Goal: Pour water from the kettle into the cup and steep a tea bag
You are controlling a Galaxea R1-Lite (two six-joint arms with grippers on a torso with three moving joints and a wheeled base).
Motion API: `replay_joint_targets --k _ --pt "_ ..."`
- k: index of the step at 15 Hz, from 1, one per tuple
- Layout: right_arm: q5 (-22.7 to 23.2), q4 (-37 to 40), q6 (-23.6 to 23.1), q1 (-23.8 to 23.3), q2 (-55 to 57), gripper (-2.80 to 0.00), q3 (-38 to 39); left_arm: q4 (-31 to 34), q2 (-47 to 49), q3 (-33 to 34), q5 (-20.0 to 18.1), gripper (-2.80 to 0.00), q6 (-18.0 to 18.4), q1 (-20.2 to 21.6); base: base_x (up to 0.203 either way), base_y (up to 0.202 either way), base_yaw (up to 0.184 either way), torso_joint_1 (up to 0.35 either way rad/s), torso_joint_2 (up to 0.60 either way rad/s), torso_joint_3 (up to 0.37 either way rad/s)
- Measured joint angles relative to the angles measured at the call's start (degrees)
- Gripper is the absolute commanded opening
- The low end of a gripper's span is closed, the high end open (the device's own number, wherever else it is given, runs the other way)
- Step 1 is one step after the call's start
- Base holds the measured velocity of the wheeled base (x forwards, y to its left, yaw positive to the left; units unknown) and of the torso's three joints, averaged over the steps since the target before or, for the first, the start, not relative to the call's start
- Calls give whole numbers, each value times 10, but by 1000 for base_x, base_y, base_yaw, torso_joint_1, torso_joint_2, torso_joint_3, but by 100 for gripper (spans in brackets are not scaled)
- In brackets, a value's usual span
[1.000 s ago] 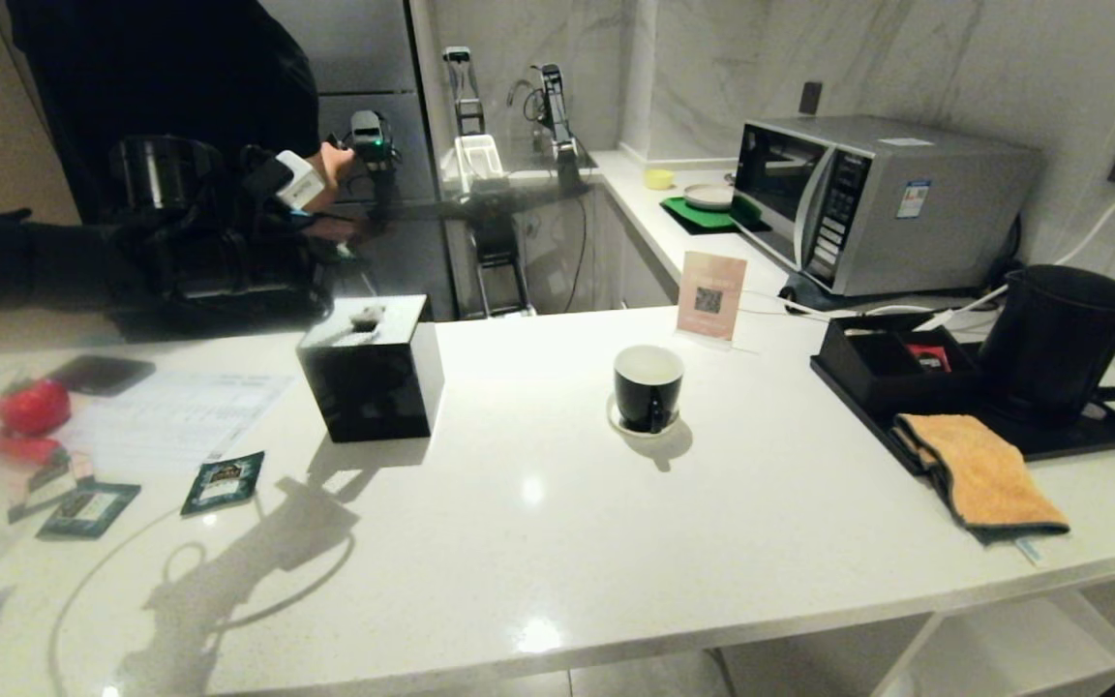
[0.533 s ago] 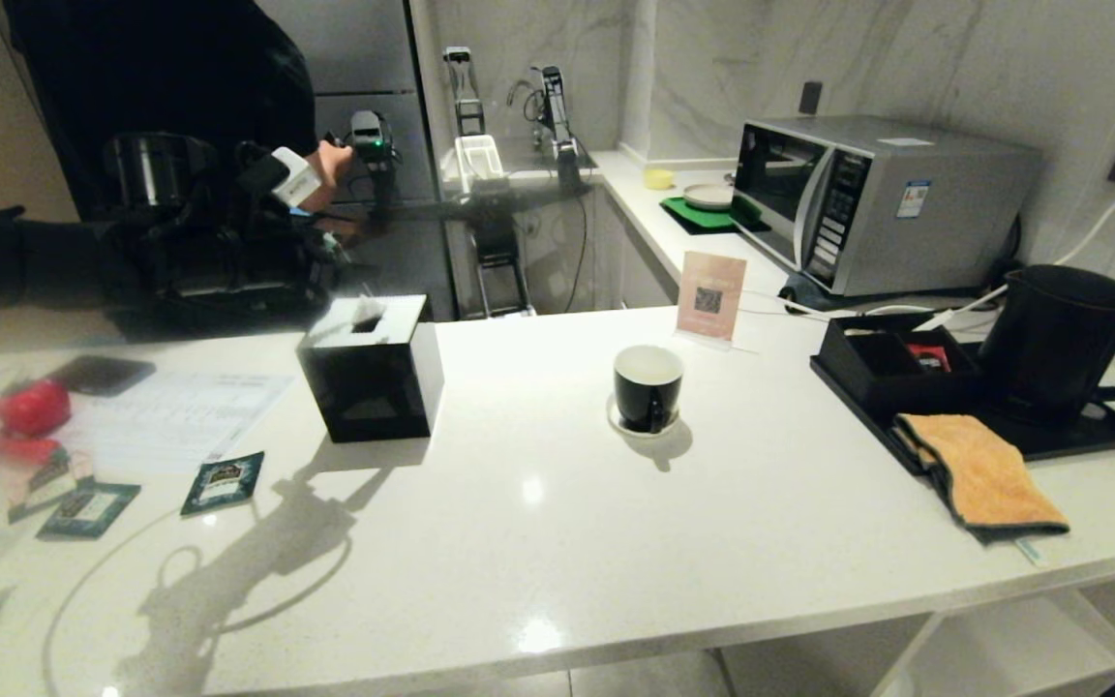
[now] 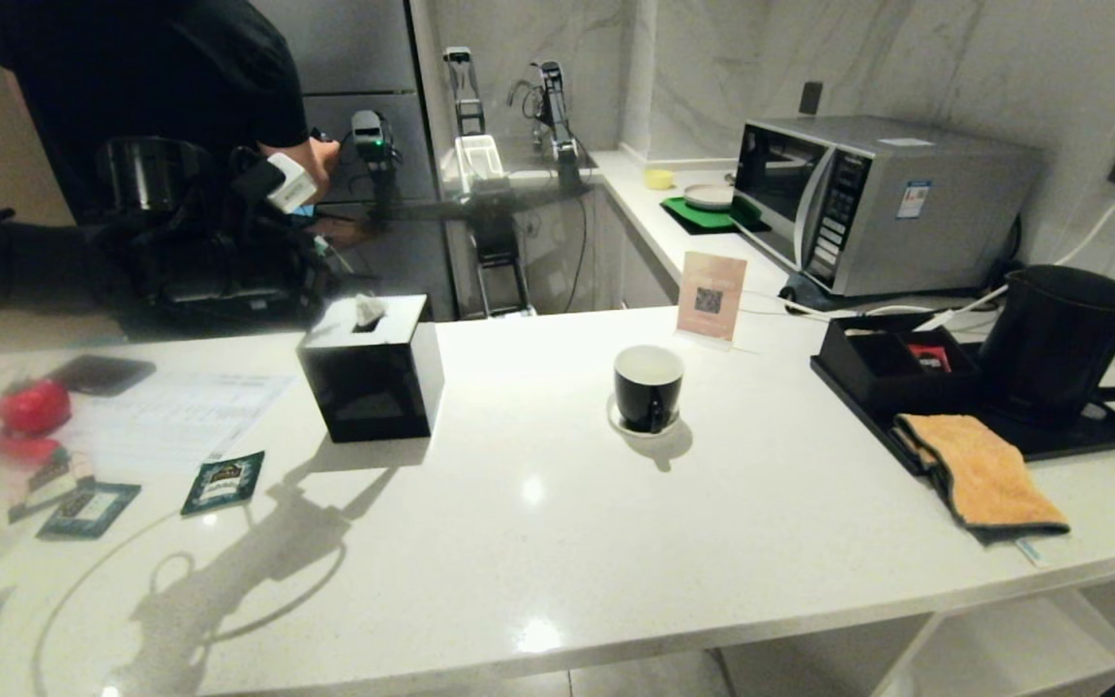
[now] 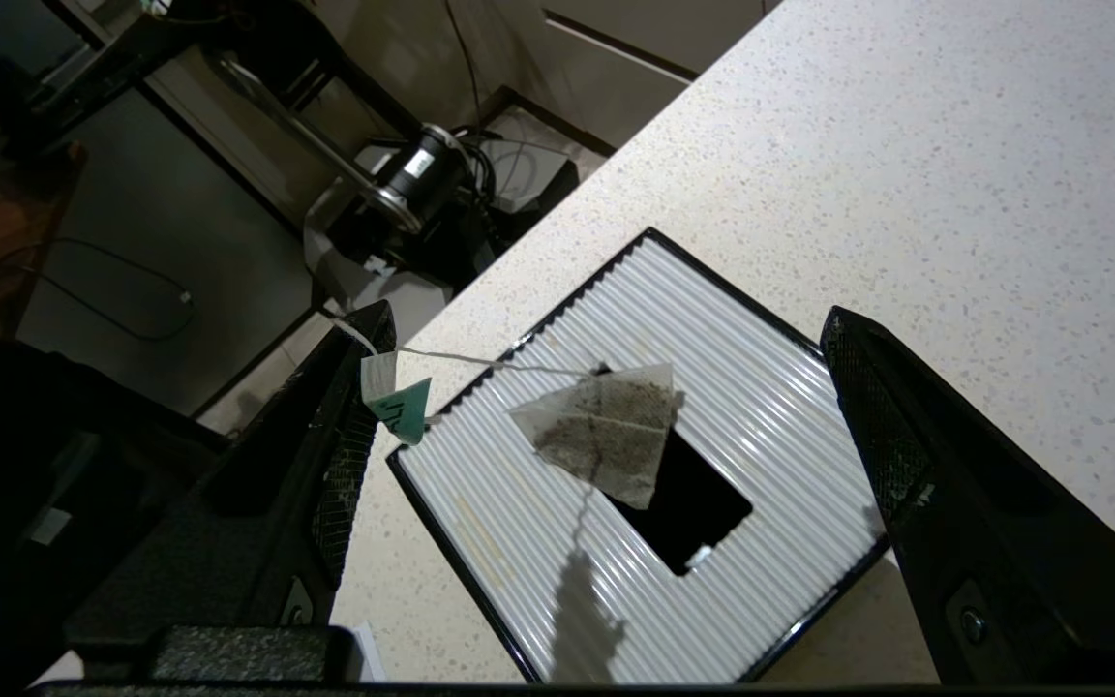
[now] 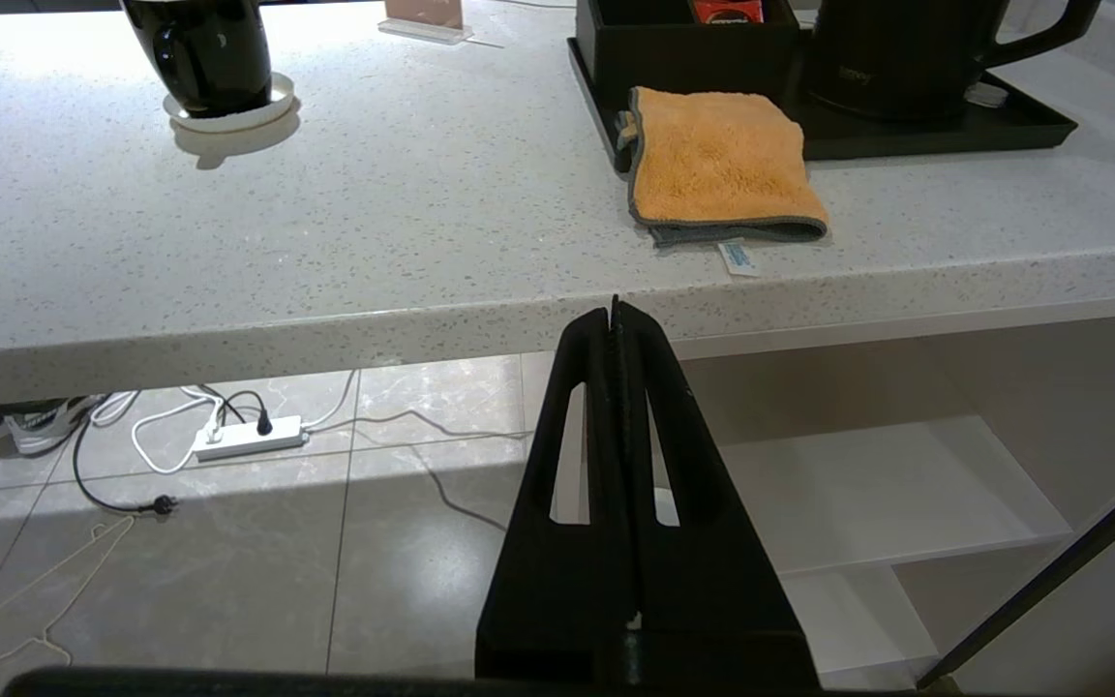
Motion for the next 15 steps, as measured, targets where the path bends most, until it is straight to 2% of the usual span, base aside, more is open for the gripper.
replay_joint_targets --k 6,15 --pt "0 0 0 0 0 -280 0 1 -6 10 -2 0 14 8 0 0 0 0 0 0" --pt "0 0 0 0 0 -280 0 0 -15 11 -3 0 11 5 0 0 0 0 0 0"
